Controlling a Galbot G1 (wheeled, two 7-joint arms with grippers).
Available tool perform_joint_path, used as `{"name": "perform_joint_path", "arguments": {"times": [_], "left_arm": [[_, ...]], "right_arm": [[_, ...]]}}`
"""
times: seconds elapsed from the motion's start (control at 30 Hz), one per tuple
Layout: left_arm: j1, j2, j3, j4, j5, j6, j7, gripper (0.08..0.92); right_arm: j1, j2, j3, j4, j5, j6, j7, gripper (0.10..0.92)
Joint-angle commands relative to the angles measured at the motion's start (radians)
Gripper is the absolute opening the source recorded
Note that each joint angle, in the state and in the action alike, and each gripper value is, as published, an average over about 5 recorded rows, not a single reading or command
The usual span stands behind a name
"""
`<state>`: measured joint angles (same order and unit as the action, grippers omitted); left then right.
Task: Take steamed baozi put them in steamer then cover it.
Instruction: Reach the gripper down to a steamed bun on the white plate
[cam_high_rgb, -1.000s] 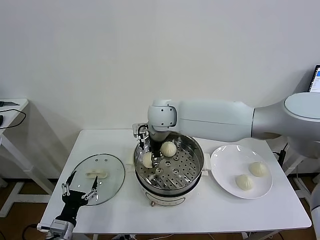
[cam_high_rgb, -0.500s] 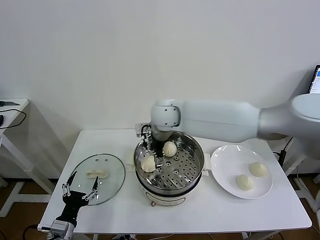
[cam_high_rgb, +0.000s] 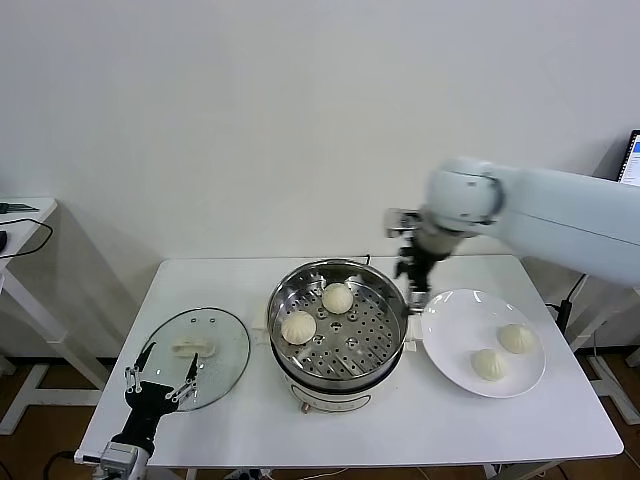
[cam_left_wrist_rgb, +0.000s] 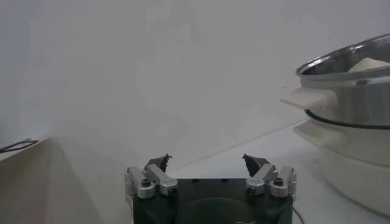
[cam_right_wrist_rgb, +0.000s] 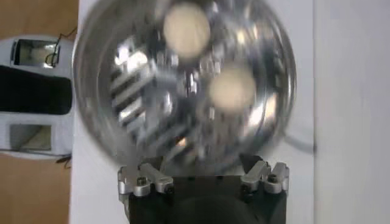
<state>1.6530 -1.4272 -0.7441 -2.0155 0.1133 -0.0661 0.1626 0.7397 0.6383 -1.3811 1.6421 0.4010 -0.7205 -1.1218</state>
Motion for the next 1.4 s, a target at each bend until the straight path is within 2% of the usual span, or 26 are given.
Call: {"name": "perform_joint_path", "arguments": {"times": [0.03,0.27,0.53,1.4], "left_arm": [[0.005,-0.003,0.004,-0.002,0.003,-0.001,0.0,0.823],[0.007,-0.009,0.004,0.002,0.004,-0.003,-0.001,0.823],[0.009,-0.017,0.004,0.007,0.008,-0.002,-0.005,0.823],[0.007,-0.022,0.005,0.024,0.018,-0.006,-0.006,0.823]], "right_arm": [[-0.157,-0.31,0.055,-0.035,-0.304,0.365,-0.122,0.823],[-0.473,-0.285,0.326,-0.179,-0.459,0.507,-0.113,0.823],[-0.738,-0.203,0.538,-0.3,-0.523,0.566,-0.099,0.823],[-0.932,-0.086,0.723,-0.376,-0.554,0.513,-0.029,0.823]]}}
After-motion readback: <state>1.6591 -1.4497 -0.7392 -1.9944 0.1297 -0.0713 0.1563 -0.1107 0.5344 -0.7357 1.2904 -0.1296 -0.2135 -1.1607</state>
